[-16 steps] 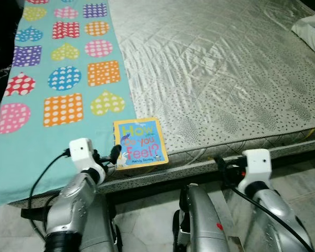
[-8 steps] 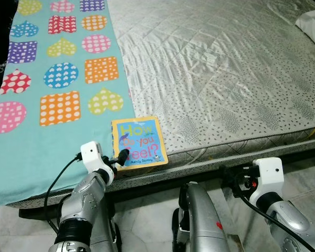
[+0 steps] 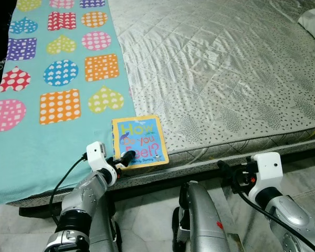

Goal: Clean up the room

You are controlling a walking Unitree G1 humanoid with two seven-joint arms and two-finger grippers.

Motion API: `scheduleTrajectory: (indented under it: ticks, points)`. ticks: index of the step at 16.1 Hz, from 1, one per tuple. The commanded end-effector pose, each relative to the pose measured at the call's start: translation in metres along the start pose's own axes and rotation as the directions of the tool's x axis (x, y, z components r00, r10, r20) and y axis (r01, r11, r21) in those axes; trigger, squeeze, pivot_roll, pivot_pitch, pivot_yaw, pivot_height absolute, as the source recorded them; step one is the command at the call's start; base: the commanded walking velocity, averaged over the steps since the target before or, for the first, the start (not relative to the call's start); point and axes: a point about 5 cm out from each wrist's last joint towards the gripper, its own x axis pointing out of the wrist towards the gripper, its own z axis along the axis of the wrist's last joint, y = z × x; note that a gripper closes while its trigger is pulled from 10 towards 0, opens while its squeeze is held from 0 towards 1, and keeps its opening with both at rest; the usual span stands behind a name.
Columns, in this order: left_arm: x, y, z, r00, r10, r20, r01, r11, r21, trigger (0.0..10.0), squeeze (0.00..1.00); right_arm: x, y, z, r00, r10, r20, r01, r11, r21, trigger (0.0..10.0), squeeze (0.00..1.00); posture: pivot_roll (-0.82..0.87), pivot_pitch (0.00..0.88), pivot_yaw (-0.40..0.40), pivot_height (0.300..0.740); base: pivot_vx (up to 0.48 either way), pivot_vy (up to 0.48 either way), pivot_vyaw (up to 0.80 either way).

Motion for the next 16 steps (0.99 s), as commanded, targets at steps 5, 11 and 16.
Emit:
scheduleTrajectory:
  ticks: [5, 11, 16]
  points:
    - [0.004, -0.002, -0.027, 0.982, -0.135, -0.130, 0.098, 0.962, -0.253, 0.0, 0.00, 0.003, 0.000, 0.003, 1.000, -0.009, 0.009, 0.010, 1.000, -0.024, 10.0, 0.00, -0.18, 0.273, -0.023, 0.564, 0.000, 0.000, 0.00]
    - [0.006, -0.003, -0.021, 0.974, -0.200, -0.106, 0.160, 0.939, -0.303, 0.0, 0.00, 0.002, 0.020, 0.013, 0.980, 0.182, 0.079, -0.183, 0.983, 0.007, 10.0, 0.00, -0.18, 0.263, -0.018, 0.564, 0.000, 0.000, 0.00]
    - [0.007, -0.001, -0.017, 0.977, -0.202, -0.072, 0.165, 0.922, -0.349, 0.0, 0.00, 0.006, 0.020, 0.012, 0.979, 0.188, 0.077, -0.188, 0.982, 0.000, 10.0, 0.00, -0.17, 0.257, -0.015, 0.564, 0.000, 0.000, 0.00]
